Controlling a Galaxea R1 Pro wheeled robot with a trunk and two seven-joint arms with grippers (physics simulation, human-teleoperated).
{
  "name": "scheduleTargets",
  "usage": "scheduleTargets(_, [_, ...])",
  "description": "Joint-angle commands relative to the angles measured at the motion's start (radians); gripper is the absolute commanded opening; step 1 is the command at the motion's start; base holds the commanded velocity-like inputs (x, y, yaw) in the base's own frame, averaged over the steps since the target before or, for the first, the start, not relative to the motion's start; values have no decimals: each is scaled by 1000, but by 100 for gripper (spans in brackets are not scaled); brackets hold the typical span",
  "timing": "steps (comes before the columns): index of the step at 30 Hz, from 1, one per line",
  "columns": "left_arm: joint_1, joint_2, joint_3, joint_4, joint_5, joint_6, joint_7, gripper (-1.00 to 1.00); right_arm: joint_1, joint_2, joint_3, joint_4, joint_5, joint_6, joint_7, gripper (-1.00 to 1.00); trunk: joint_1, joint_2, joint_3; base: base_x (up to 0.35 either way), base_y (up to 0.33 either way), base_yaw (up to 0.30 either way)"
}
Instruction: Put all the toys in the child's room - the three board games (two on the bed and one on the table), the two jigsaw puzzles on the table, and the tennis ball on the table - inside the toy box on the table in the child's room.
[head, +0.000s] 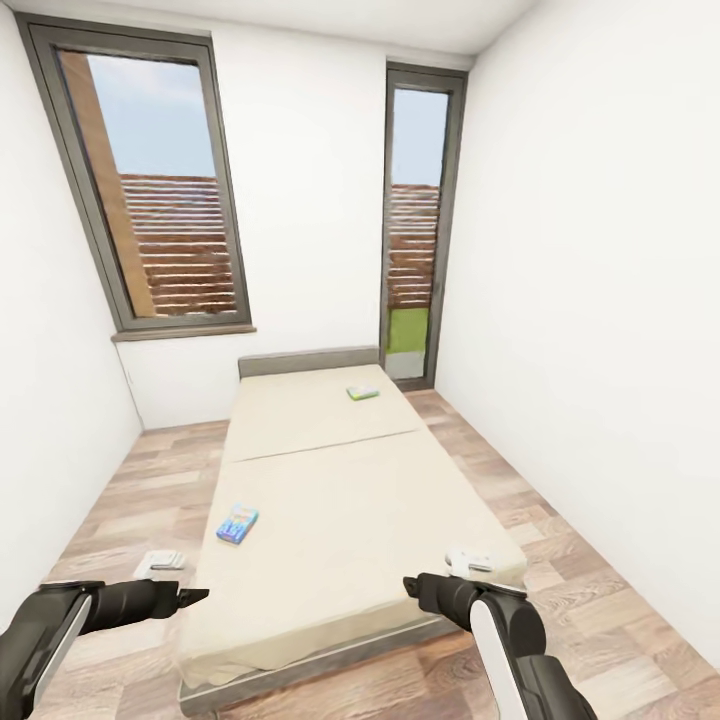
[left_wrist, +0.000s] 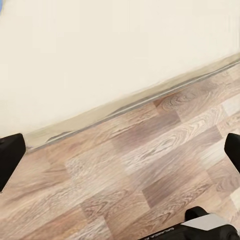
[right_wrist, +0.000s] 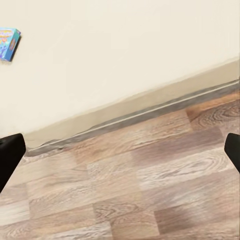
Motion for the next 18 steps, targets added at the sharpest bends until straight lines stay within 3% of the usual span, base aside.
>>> scheduleTargets(1, [0, 0, 2, 0, -1, 7, -4, 100, 0, 0, 1, -1, -11, 3, -10, 100, 1, -1, 0, 183, 225, 30])
scheduleTargets(7, [0, -1, 2, 0, -1, 7, -4, 100, -1, 0, 1, 0, -10, 3, -10, 100, 1, -1, -2, 196, 240, 120])
scheduleTargets(18, [0, -2, 2, 0, -1, 10, -4, 100, -1, 0, 1, 14, -9, 4, -10, 100, 1, -1, -7, 205, 140, 248])
